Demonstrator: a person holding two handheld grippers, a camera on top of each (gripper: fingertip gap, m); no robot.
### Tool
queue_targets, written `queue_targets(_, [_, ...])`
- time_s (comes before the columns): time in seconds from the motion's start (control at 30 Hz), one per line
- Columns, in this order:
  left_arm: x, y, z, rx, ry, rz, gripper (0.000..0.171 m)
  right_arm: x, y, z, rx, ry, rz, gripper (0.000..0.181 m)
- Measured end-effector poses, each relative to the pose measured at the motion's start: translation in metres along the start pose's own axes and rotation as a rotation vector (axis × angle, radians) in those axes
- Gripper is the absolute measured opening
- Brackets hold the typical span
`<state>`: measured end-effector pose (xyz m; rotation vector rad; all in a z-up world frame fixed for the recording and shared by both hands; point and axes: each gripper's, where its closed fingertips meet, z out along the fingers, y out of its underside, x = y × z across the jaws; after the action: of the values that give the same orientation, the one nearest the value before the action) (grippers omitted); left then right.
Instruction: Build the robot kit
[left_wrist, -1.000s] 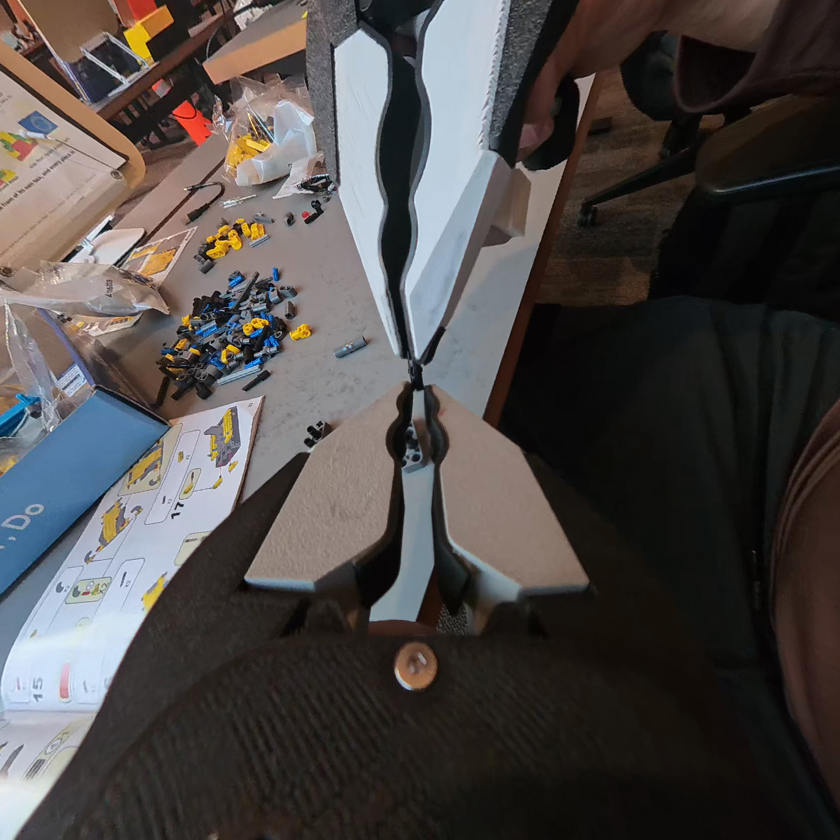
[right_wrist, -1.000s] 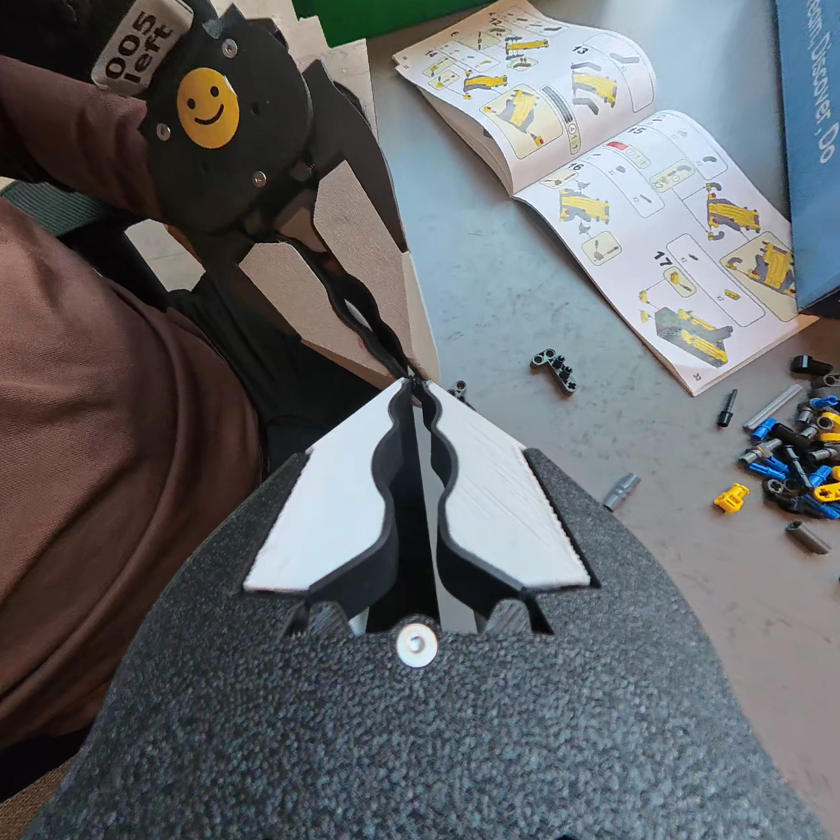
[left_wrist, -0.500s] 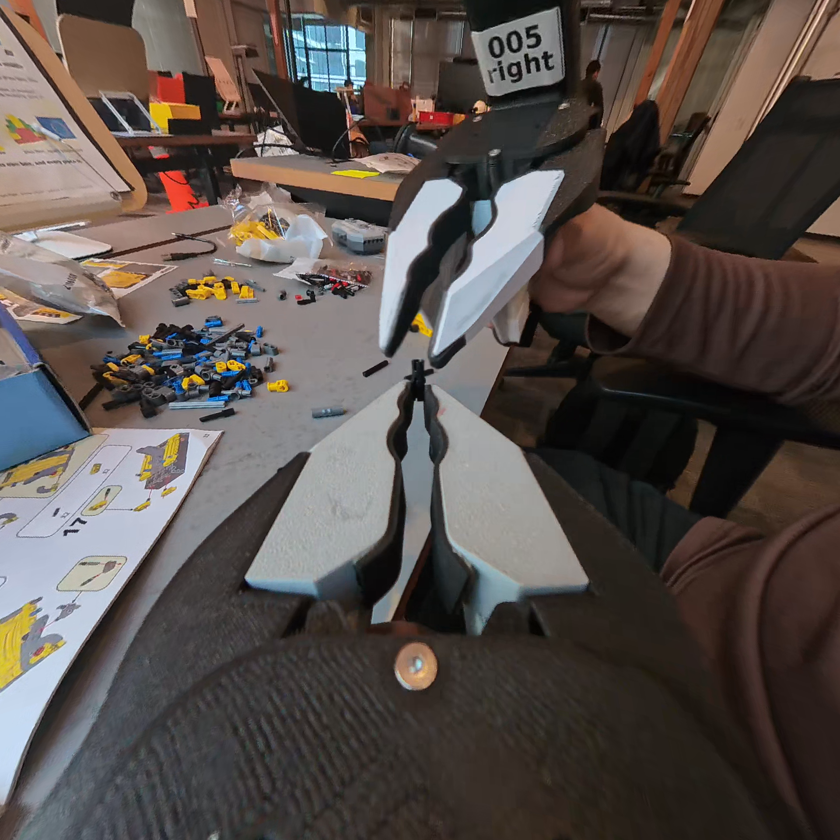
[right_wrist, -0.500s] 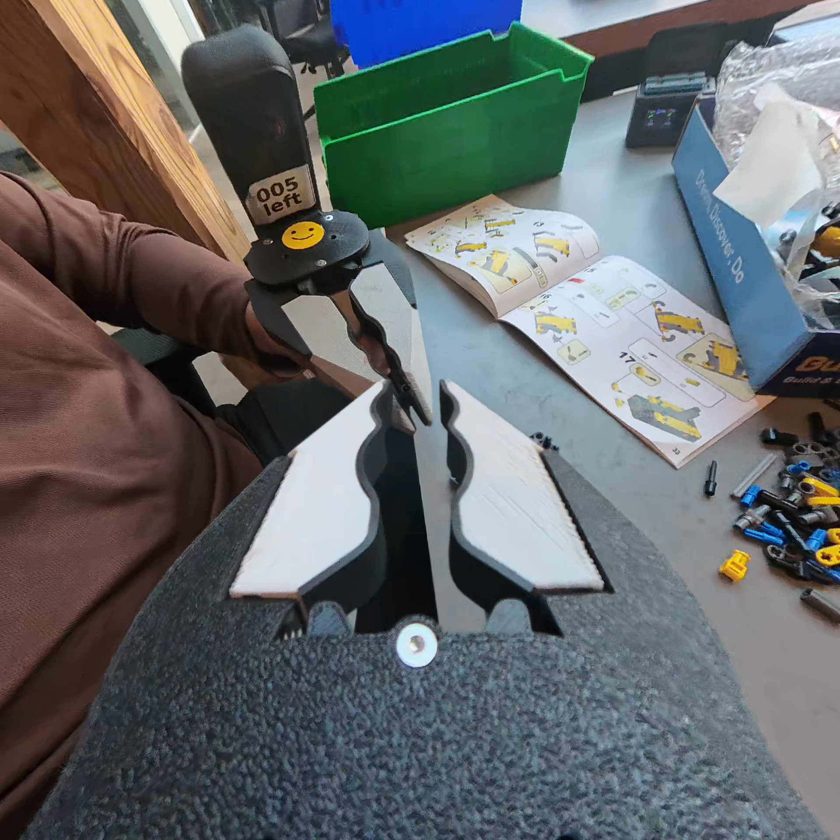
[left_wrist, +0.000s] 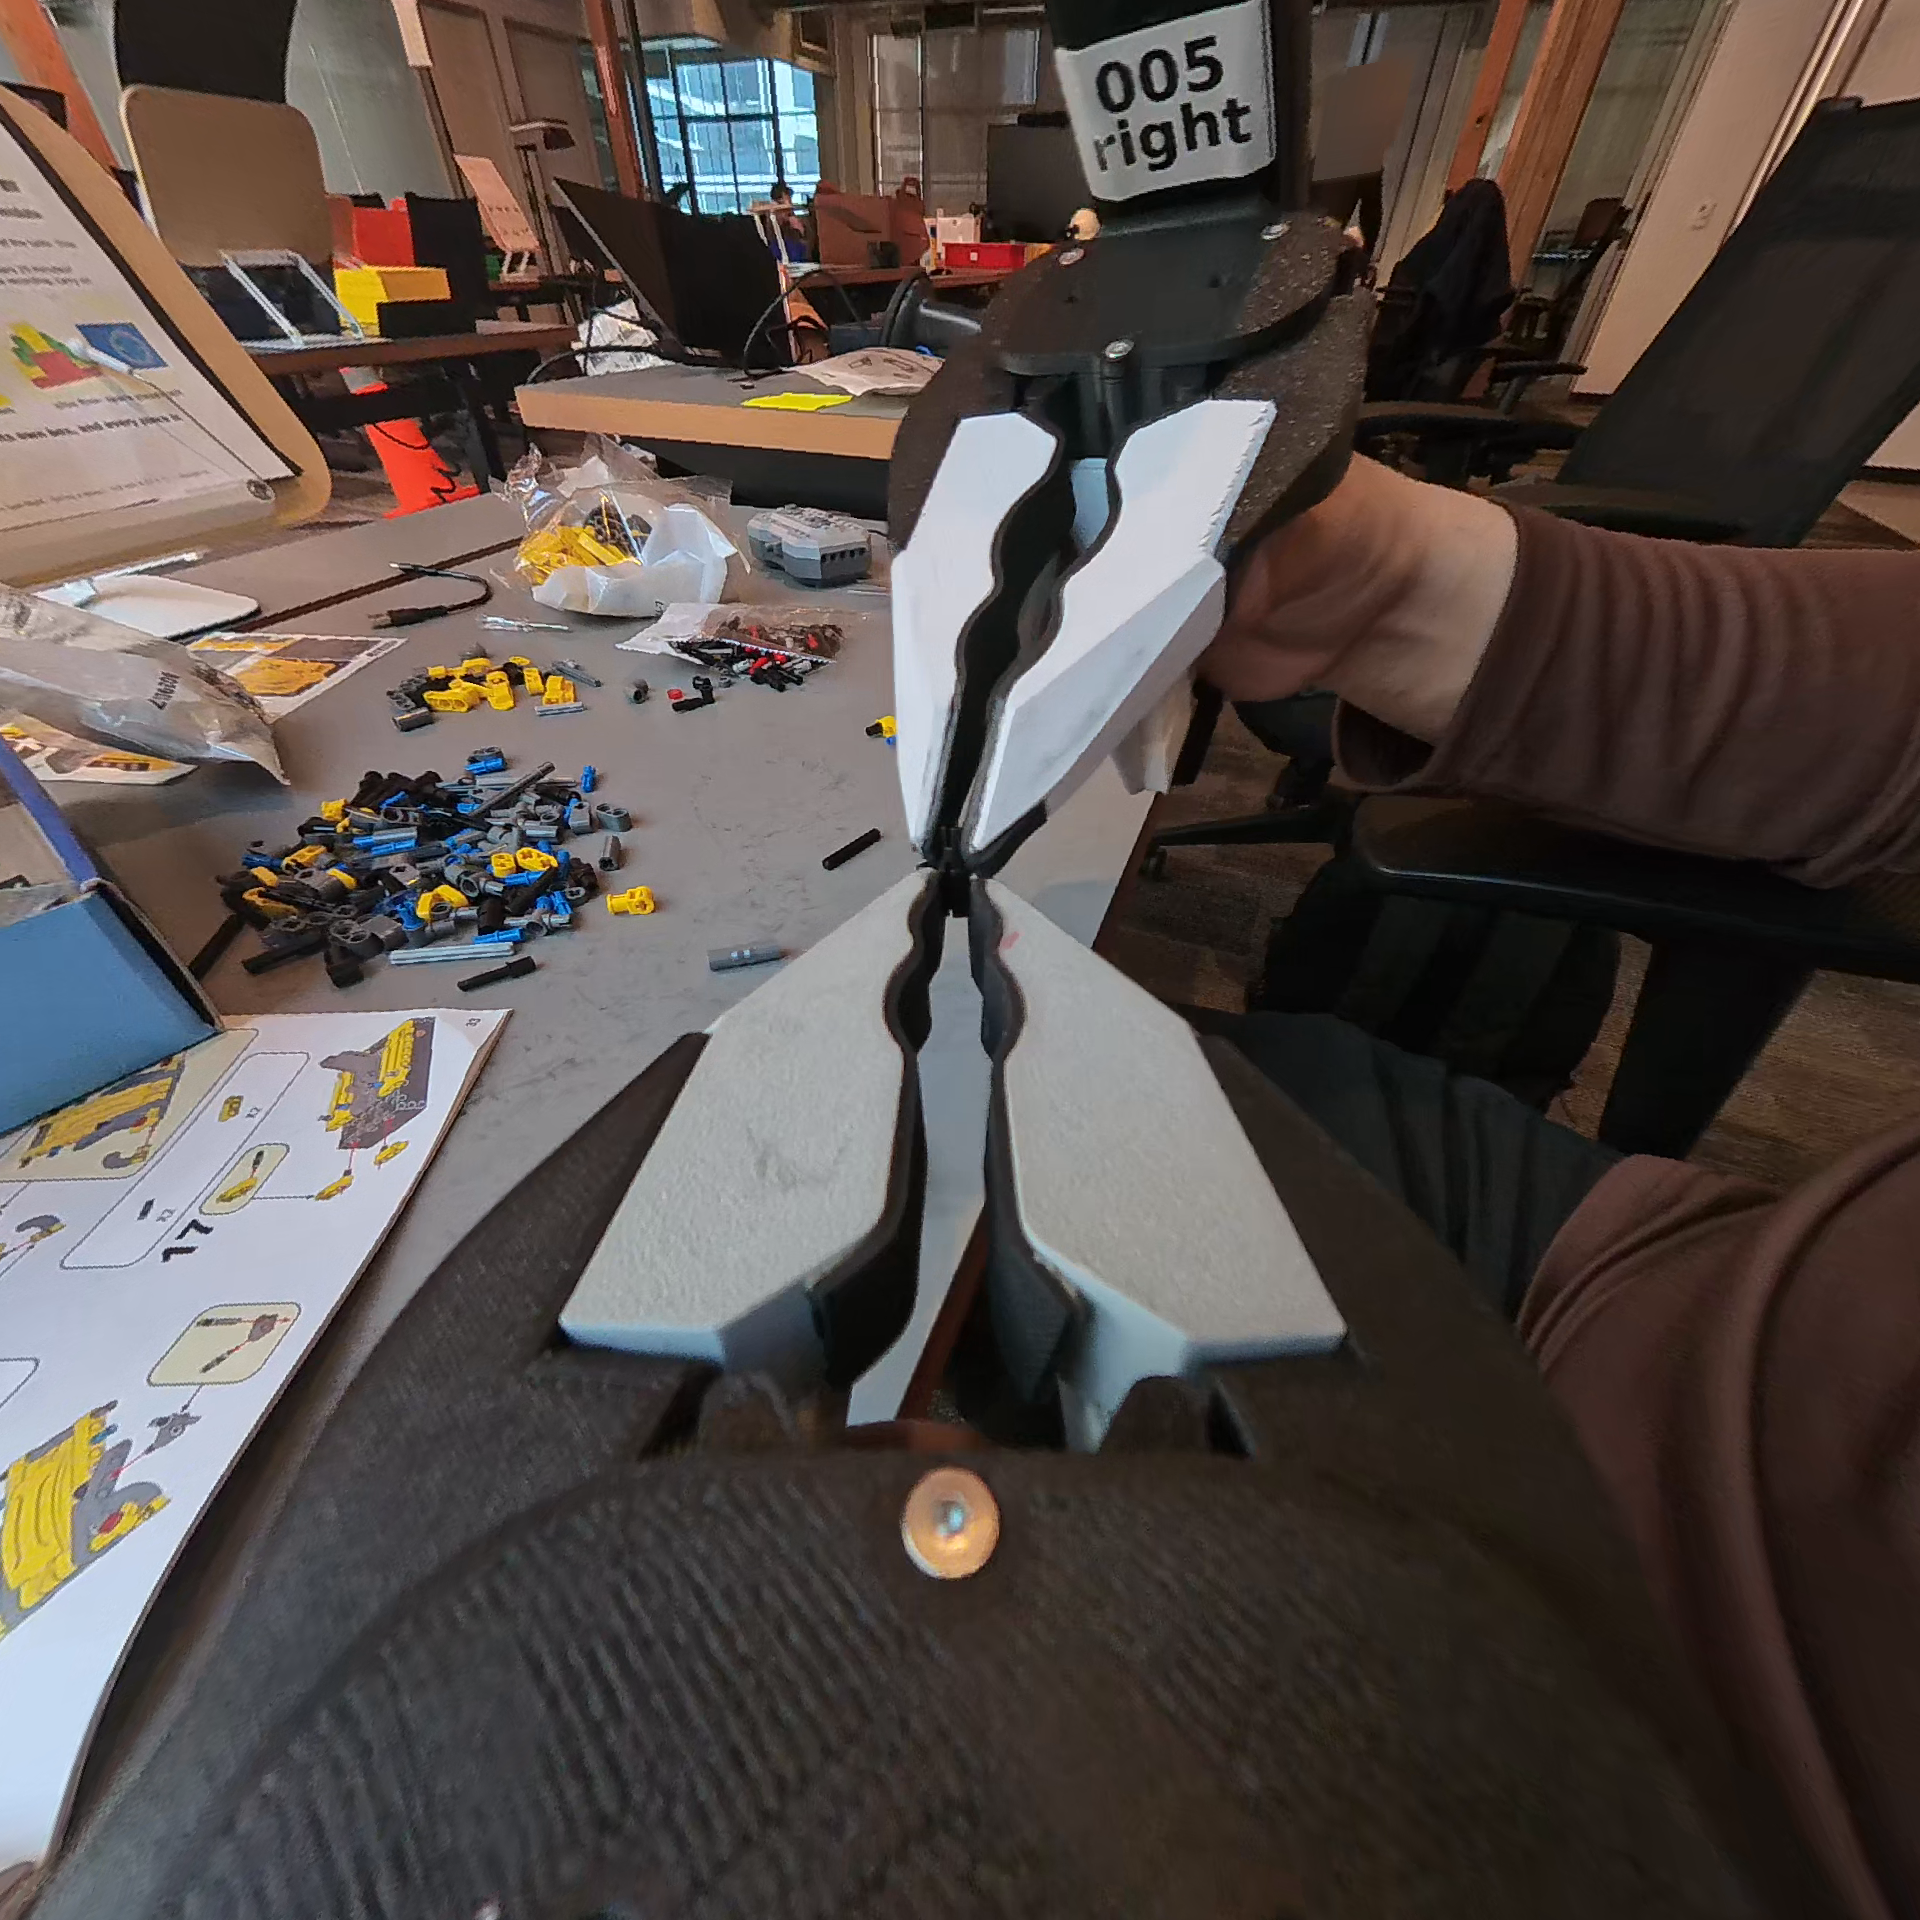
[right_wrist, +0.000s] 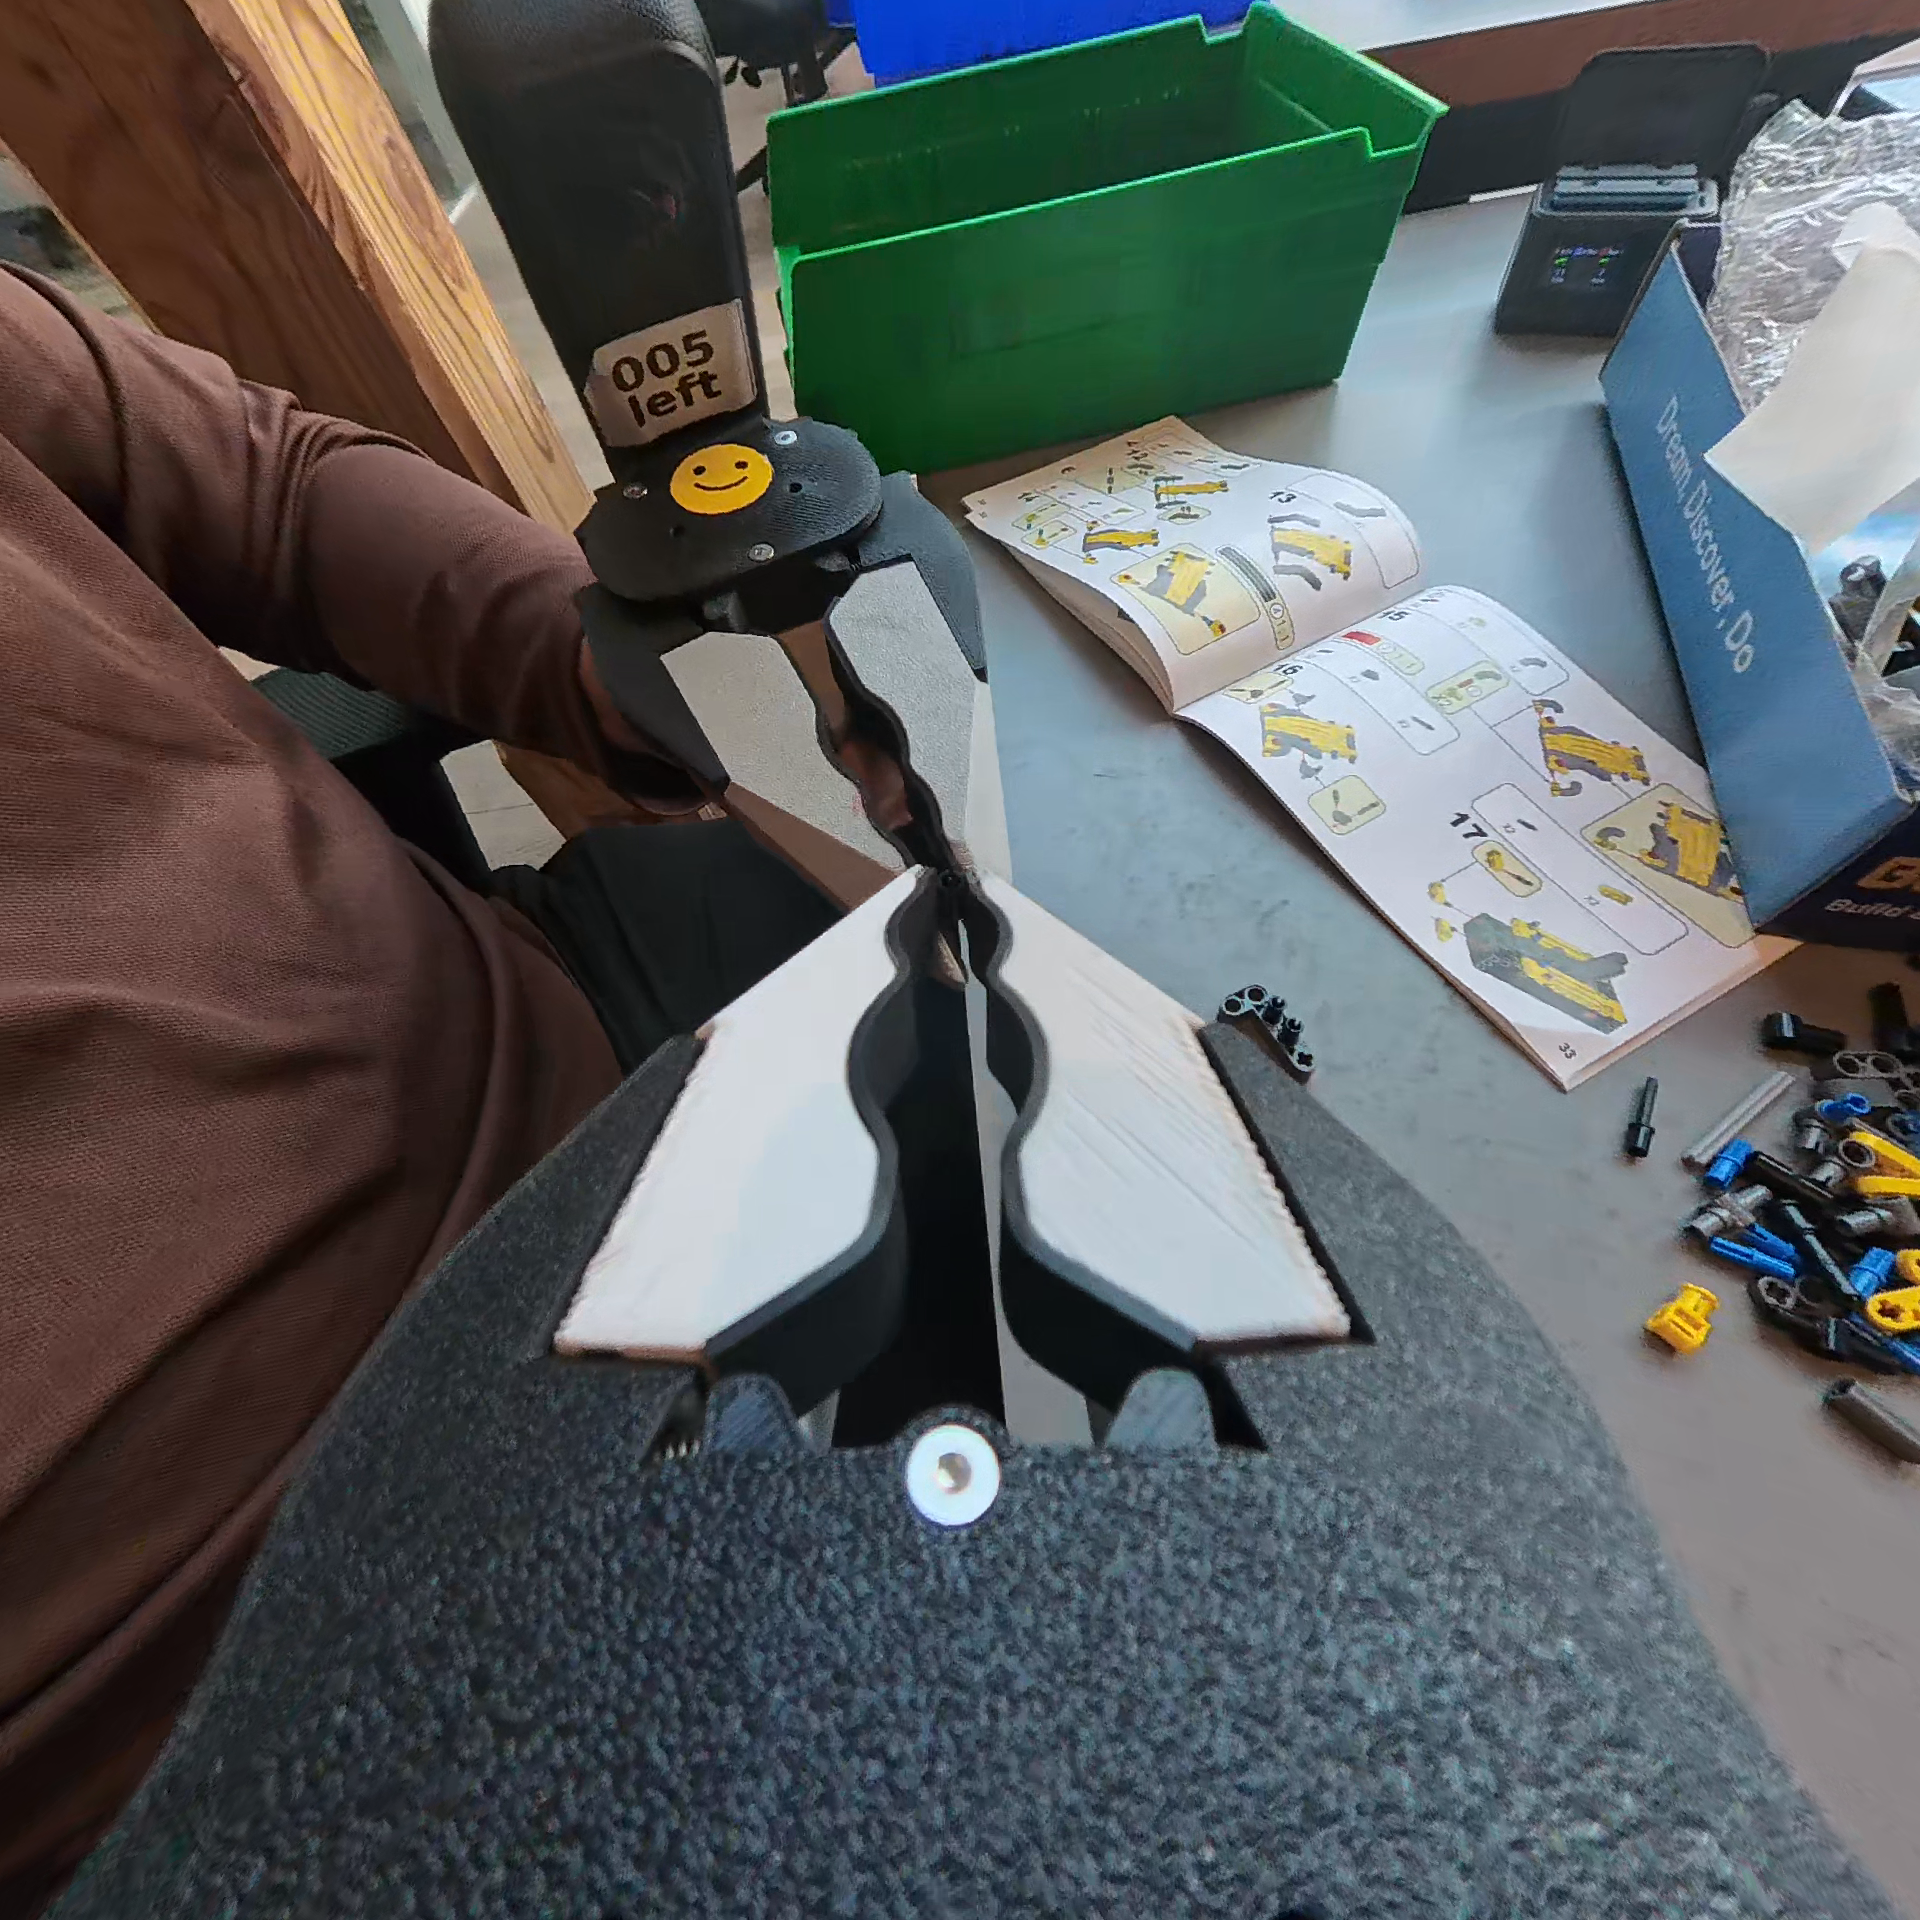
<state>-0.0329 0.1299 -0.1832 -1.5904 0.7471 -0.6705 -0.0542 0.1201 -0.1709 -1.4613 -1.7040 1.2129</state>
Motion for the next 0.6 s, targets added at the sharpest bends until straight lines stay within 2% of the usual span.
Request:
queue_targets(0.23, [-0.006, 0.008, 0.002, -0.031, -0.008, -0.046, 0.002, 0.009, 0.009, 0.002, -0.043, 0.043, 0.02, 0.004])
queue_targets(0.27, [-0.011, 0.014, 0.002, -0.07, -0.028, -0.048, 0.002, 0.017, 0.014, 0.003, -0.062, 0.079, 0.042, 0.004])
queue_targets(0.33, [-0.02, 0.035, 0.002, -0.199, -0.048, -0.046, 0.015, 0.038, 0.03, 0.004, -0.112, 0.163, 0.103, 0.003])
queue_targets(0.4, [-0.027, 0.053, 0.001, -0.293, -0.056, -0.083, 0.026, 0.043, 0.047, 0.009, -0.142, 0.152, 0.169, 0.003])
queue_targets(0.5, [-0.028, 0.074, 0.002, -0.398, -0.047, -0.124, 0.03, 0.04, 0.064, 0.019, -0.19, 0.122, 0.192, 0.003])
queue_targets(0.6, [-0.034, 0.091, 0.003, -0.492, -0.101, -0.056, 0.026, 0.04, 0.072, 0.025, -0.239, 0.13, 0.161, 0.003])
